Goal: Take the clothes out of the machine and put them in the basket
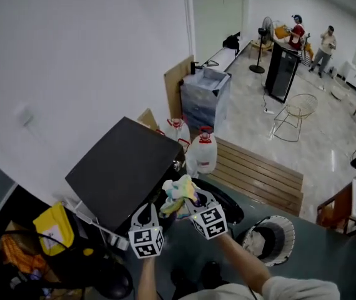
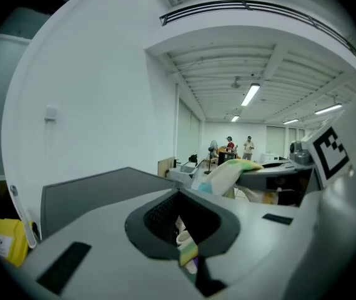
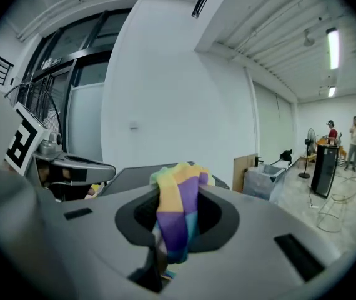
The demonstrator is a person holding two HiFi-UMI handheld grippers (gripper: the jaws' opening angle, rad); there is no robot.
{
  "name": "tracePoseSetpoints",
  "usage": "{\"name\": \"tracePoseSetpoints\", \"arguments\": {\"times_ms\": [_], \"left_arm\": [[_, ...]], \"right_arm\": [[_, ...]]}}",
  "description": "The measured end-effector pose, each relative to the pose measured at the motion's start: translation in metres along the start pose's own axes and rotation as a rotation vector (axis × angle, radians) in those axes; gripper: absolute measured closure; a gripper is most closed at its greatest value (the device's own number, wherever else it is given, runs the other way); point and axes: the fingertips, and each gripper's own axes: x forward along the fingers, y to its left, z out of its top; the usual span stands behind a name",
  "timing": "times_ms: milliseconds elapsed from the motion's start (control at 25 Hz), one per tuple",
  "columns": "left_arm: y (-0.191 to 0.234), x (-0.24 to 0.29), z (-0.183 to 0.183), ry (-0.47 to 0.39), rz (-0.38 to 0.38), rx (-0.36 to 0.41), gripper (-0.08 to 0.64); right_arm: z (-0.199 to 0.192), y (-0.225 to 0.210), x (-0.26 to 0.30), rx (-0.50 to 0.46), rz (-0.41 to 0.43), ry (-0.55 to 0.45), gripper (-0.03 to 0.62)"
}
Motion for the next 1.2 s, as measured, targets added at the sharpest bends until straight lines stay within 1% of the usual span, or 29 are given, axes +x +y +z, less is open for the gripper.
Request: {"name": "tracePoseSetpoints", "arguments": {"times_ms": [120,200,360,520,680,880,1000,1200], "left_arm": [[-0.011,-0.006,0.032,-0.04,-0.02,0.027,0.543],[-0.02,-0.012,0.047,-0.069,-0.031,0.038,0.543],[-0.048,-0.024,0.063,-0.099,-0.057,0.07,0.543],[-0.068,-0.024,0.081,-0.116,-0.094,0.096,0.543],[-0.087,-0.021,0.096,-0.132,-0.142,0.115,0.543],[-0.121,-0.013,0.103,-0.138,-0.225,0.147,0.543],[-0.152,-0.007,0.104,-0.136,-0.287,0.162,0.543],[-0.214,0.002,0.103,-0.127,-0.412,0.191,0.543]], "right_arm": [[0.033,-0.004,-0.018,-0.012,-0.023,-0.046,0.518],[0.049,-0.005,-0.032,-0.027,-0.032,-0.078,0.518],[0.073,-0.013,-0.069,-0.049,-0.058,-0.132,0.518],[0.087,-0.029,-0.092,-0.033,-0.104,-0.154,0.518],[0.092,-0.041,-0.115,-0.032,-0.157,-0.164,0.518],[0.084,-0.057,-0.146,-0.018,-0.236,-0.176,0.518],[0.08,-0.071,-0.172,-0.007,-0.286,-0.172,0.518],[0.071,-0.1,-0.217,0.015,-0.398,-0.169,0.518]]}}
